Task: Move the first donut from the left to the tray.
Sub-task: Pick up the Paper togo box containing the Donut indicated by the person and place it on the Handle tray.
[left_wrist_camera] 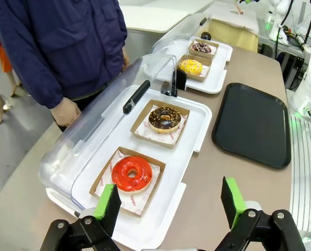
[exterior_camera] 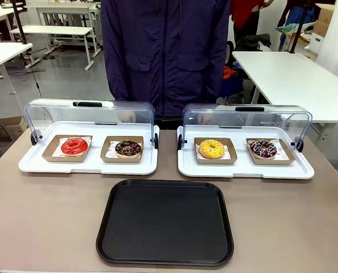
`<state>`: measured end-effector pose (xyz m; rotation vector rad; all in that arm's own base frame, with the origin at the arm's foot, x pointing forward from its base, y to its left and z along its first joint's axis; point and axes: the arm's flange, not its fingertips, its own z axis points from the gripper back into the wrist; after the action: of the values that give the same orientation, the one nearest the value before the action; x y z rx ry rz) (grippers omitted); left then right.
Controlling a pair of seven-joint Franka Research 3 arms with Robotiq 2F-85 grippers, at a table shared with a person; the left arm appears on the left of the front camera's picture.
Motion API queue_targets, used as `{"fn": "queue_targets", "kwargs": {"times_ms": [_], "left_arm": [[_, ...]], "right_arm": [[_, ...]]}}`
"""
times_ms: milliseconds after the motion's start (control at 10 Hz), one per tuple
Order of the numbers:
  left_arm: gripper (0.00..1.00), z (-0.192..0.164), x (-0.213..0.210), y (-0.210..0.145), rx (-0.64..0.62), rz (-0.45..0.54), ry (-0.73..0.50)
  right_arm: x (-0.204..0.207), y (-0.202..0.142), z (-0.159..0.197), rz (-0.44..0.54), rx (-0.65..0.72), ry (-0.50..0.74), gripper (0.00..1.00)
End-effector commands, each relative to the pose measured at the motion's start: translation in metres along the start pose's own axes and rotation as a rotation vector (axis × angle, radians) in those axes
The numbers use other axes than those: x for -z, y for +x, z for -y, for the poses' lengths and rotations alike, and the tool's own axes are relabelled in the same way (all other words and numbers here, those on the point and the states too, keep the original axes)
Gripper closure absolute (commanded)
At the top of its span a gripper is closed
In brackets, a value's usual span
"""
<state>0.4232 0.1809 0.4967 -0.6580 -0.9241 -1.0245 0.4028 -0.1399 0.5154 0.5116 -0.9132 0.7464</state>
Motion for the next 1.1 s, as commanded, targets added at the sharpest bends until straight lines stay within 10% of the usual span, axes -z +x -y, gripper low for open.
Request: {"fn": "queue_targets", "kwargs": {"times_ms": [0, 1000], "left_arm": [[0.0, 0.0009, -0.0003, 0.0017, 0.005, 0.004, -0.003], [0.0, 0.0009, -0.0003, 0.0017, 0.005, 0.004, -0.003]], "right_arm": [[0.001, 0.0016, 0.0018, 0.023, -0.01, 0.004, 0.0], [0.001, 0.0016, 0.0018, 0.023, -0.01, 0.004, 0.0]]}}
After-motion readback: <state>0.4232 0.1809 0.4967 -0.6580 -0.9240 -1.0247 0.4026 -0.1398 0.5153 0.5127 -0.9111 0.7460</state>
